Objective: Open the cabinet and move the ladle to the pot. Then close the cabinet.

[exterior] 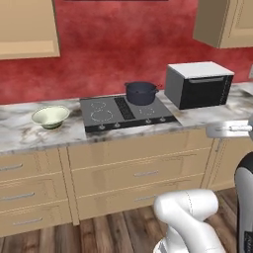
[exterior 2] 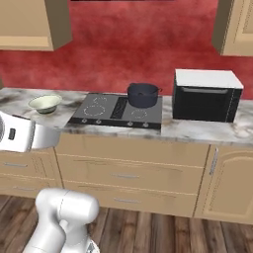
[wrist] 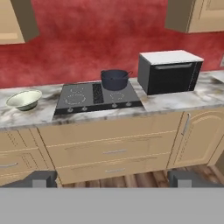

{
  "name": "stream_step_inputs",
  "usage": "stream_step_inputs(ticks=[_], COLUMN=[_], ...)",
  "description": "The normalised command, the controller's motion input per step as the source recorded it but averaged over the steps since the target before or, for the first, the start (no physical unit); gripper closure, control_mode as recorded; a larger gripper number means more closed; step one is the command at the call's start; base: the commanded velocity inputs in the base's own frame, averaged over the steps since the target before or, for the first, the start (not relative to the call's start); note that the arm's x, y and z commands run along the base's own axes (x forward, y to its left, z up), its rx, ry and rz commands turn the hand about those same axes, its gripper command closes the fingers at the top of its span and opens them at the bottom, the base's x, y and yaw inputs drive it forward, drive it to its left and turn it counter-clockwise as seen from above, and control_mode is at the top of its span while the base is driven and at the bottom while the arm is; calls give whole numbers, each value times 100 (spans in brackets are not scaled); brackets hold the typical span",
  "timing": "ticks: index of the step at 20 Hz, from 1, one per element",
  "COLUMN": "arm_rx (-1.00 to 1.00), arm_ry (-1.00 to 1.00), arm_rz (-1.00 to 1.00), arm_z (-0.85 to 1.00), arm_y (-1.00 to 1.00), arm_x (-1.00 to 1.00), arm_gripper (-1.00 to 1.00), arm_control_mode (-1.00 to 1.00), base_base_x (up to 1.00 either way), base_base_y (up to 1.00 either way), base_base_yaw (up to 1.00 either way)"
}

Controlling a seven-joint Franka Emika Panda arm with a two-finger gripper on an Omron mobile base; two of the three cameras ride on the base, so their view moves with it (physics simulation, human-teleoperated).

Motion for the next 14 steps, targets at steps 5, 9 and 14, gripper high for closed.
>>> stream_step_inputs(ticks=[5,9,14], arm_rx=[0,0,0], arm_ry=[0,0,0], arm_rz=[0,0,0], arm_z=[0,0,0], arm_y=[0,0,0], arm_x=[0,0,0], arm_gripper=[-100,-100,-100], arm_control_mode=[100,100,100], base_base_x=[13,4,0], base_base_y=[98,100,93], base_base_yaw=[0,0,0])
